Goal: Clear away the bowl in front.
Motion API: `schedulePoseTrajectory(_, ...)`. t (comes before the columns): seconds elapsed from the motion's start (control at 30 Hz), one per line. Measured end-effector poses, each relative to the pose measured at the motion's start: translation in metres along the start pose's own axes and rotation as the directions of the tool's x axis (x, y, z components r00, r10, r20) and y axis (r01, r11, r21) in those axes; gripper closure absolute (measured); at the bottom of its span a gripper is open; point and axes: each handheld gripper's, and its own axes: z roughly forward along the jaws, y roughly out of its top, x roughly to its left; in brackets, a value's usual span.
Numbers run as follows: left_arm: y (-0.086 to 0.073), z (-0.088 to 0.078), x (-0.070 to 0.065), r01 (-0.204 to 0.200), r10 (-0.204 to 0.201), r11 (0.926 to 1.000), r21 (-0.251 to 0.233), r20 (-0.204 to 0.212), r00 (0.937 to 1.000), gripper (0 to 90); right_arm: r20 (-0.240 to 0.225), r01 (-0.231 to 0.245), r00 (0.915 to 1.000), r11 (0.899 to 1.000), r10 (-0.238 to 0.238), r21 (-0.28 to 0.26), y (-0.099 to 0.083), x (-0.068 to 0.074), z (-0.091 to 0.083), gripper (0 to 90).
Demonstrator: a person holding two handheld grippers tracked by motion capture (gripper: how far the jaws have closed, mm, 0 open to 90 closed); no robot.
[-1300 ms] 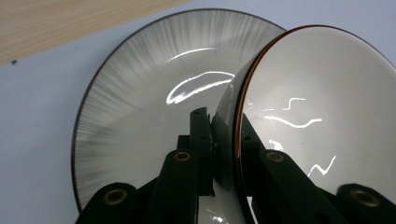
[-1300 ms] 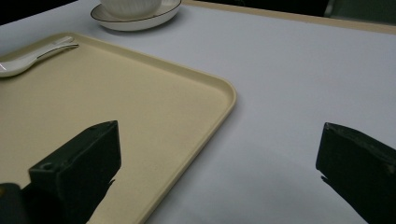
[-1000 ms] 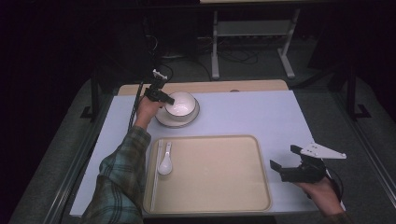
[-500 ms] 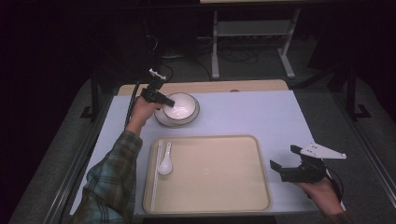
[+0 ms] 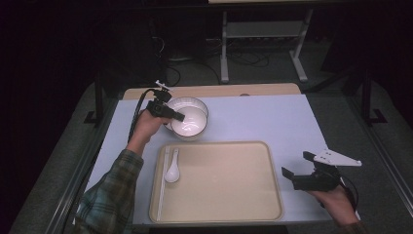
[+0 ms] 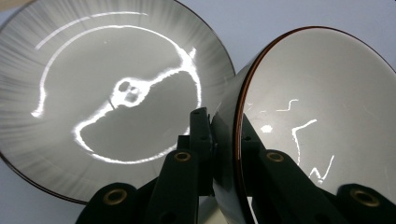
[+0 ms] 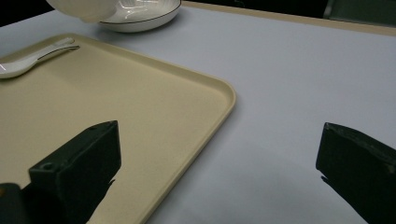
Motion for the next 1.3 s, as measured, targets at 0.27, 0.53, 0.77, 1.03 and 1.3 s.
schedulePoseTrajectory(0.27,-0.012,0.002,-0.015,-0.022,0.022,0.9997,0.013,0.016,0.9996,82.4,-0.001,0.002,1.0,1.0,-0.002,-0.001,0.0,0.0,0.0,0.0)
schedulePoseTrajectory(0.53,-0.032,0.006,-0.02,-0.011,0.01,0.9997,0.021,0.033,0.9994,82.3,0.0,0.004,1.0,1.0,-0.004,-0.001,0.001,0.001,0.0,0.0)
schedulePoseTrajectory(0.77,-0.055,0.012,-0.024,0.009,-0.011,0.9997,0.025,0.051,0.9987,82.3,0.003,0.003,1.0,1.0,-0.003,-0.005,0.003,0.002,0.002,0.0)
schedulePoseTrajectory(1.03,-0.065,0.018,-0.028,0.012,-0.014,0.9988,0.047,0.051,0.9986,82.3,-0.008,0.018,0.9998,1.0,-0.018,0.004,0.003,0.004,0.006,0.0)
schedulePoseTrajectory(1.3,-0.068,0.028,-0.03,0.004,-0.008,0.9977,0.068,0.065,0.9979,82.2,-0.012,0.025,0.9996,1.0,-0.025,0.007,0.004,0.005,0.007,0.0)
